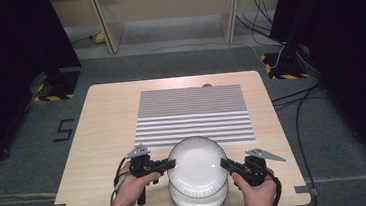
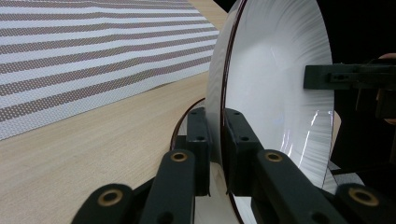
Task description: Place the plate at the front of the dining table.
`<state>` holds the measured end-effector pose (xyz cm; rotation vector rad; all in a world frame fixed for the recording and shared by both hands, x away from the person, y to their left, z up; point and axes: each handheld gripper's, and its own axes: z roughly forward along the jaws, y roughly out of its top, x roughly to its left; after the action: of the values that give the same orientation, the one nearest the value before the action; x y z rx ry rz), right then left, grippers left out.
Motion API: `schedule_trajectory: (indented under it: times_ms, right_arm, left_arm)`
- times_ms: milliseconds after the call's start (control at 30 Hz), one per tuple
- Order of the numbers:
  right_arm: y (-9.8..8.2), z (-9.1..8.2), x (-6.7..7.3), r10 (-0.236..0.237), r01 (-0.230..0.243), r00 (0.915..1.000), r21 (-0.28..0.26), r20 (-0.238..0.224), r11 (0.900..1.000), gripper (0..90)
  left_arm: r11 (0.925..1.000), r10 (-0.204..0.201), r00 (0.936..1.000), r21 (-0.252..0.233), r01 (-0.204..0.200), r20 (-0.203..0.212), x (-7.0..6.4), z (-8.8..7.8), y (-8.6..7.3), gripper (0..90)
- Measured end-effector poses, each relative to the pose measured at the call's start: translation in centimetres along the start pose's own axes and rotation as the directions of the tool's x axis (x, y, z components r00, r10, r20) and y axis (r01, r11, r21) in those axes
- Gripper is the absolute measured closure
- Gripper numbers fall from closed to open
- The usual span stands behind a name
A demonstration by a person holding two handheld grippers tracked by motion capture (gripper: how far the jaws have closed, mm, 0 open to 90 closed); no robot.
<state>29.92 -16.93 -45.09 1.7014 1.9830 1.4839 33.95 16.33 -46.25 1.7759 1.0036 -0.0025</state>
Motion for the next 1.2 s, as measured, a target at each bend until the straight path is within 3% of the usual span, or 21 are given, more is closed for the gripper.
schedule_trajectory:
  times_ms: [533,1200]
  right_arm:
    - [0.9,0.3,-0.1,0.001,-0.001,1.0,-0.023,-0.001,1.0,84.5]
    - [2.9,0.8,-0.3,-0.033,0.033,0.9994,-0.038,0.012,0.999,84.6]
  left_arm:
    - [0.9998,-0.001,0.9999,-0.018,0.001,-0.012,0.3,0.3,1.1,82.3]
    - [0.9994,0.002,0.9995,-0.035,-0.003,-0.031,0.8,1.0,2.7,82.6]
